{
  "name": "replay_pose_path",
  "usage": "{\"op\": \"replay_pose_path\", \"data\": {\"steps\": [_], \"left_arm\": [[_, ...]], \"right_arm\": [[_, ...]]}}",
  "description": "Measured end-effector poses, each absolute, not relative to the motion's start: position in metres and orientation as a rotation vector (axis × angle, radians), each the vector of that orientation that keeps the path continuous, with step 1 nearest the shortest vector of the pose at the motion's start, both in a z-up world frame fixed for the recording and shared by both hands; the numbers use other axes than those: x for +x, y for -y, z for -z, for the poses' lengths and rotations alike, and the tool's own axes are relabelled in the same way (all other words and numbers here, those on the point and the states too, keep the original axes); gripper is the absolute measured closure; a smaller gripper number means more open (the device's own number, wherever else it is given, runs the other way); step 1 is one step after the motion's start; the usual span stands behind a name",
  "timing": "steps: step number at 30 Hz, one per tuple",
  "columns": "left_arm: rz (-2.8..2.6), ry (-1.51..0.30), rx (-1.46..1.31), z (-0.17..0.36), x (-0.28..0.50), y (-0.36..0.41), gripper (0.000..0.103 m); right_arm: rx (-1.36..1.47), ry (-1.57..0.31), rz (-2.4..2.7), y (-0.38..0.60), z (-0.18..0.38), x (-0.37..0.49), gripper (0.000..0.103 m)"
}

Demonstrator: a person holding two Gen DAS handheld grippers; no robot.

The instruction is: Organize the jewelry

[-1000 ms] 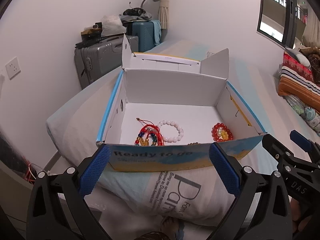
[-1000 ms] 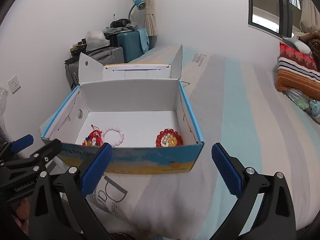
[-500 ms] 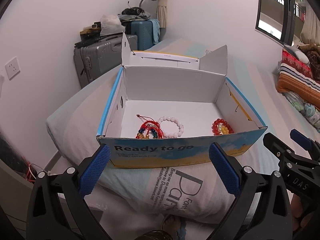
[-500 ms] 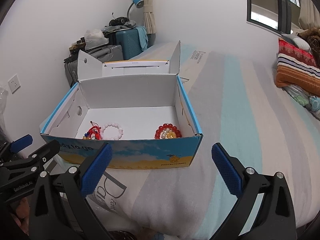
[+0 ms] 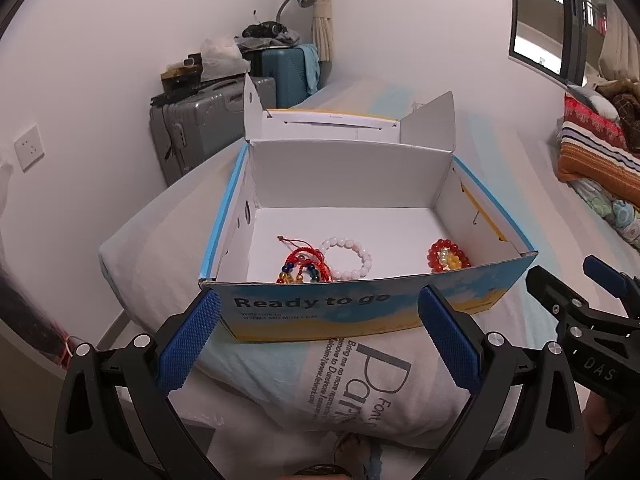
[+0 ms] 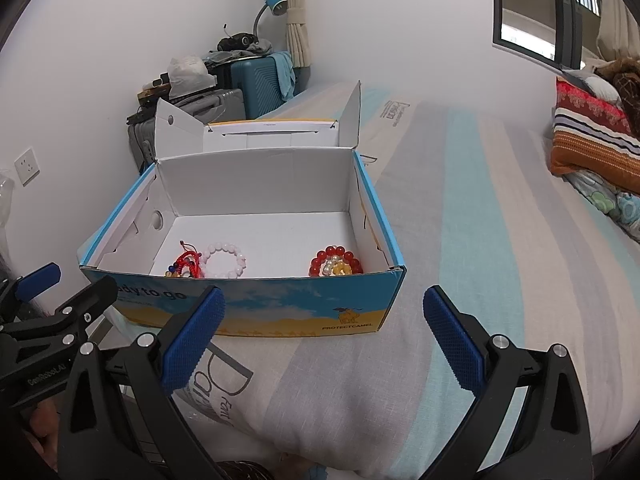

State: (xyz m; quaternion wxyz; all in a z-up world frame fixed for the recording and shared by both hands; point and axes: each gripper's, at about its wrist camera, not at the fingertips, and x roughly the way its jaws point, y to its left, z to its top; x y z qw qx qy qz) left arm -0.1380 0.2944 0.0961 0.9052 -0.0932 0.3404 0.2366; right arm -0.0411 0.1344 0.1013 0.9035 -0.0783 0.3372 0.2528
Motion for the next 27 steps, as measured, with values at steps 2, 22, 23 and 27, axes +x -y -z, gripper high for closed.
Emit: {"op": "replay_pose_path", "data": {"steps": [2, 22, 23, 27], "left_arm": [[-0.484, -0.697, -0.192, -0.0975, -0.1387, -0.2939, 0.006], [-0.518, -0.695, -0.207, -0.0948, -0.1364, -0.3004, 0.006], [-0.516, -0.688, -0.215, -0.0954, -0.1378, -0.3011, 0.006], [-0.519, -0.682, -0.21, -0.0982, -0.1386, -0.3014, 0.006]], "right_arm": [[-0.16, -0.697, -0.523, -0.1345, -0.1014, -0.0414, 0.008], [-0.166, -0.696, -0.532, -0.1396, -0.1041, -0.0408, 0.008], [-0.167, -0.695, -0.532, -0.1396, -0.1043, -0.0406, 0.008], [-0.166, -0.695, -0.53, -0.1398, -0.1044, -0.0408, 0.008]]}}
